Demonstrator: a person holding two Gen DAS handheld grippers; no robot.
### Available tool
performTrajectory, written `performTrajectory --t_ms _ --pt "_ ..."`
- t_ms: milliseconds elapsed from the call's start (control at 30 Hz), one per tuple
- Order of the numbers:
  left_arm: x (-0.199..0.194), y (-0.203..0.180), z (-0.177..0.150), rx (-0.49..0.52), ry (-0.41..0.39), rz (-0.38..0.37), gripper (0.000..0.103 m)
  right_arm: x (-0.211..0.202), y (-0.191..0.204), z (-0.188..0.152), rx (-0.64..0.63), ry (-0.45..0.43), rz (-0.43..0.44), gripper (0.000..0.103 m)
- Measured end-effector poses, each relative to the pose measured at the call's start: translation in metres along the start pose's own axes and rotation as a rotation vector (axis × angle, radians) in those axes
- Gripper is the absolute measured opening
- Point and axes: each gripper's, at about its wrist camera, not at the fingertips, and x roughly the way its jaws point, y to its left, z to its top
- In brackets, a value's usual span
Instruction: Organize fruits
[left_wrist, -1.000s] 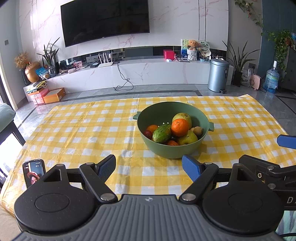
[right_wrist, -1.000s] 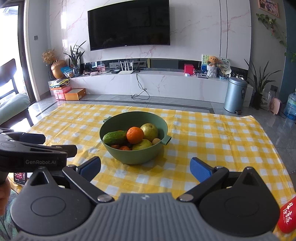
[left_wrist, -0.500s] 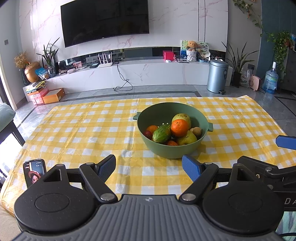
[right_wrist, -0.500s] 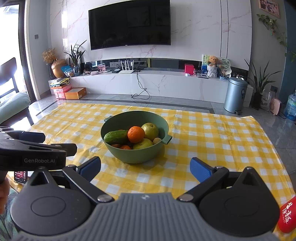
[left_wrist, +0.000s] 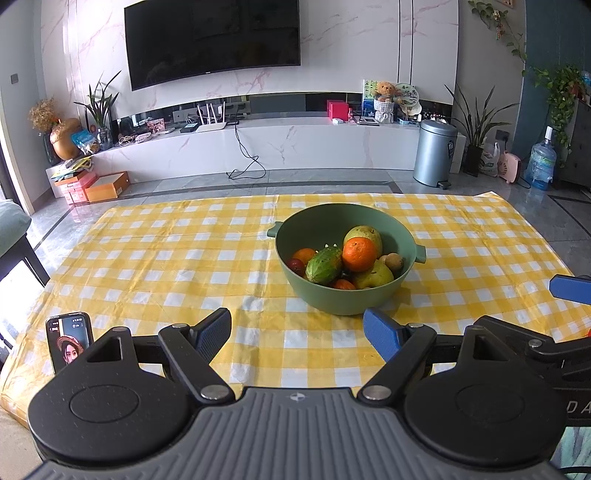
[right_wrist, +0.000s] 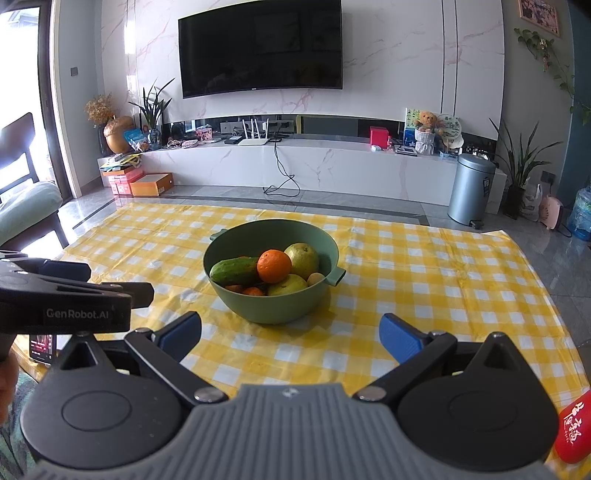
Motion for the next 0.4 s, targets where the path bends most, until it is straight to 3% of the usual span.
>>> performTrajectory --t_ms 400 --pt "-0.0017 -0.0006 0.001 -0.001 0.004 -0.017 0.095 -0.0004 0.0005 -0.0006 0.0 0.0 0.0 0.099"
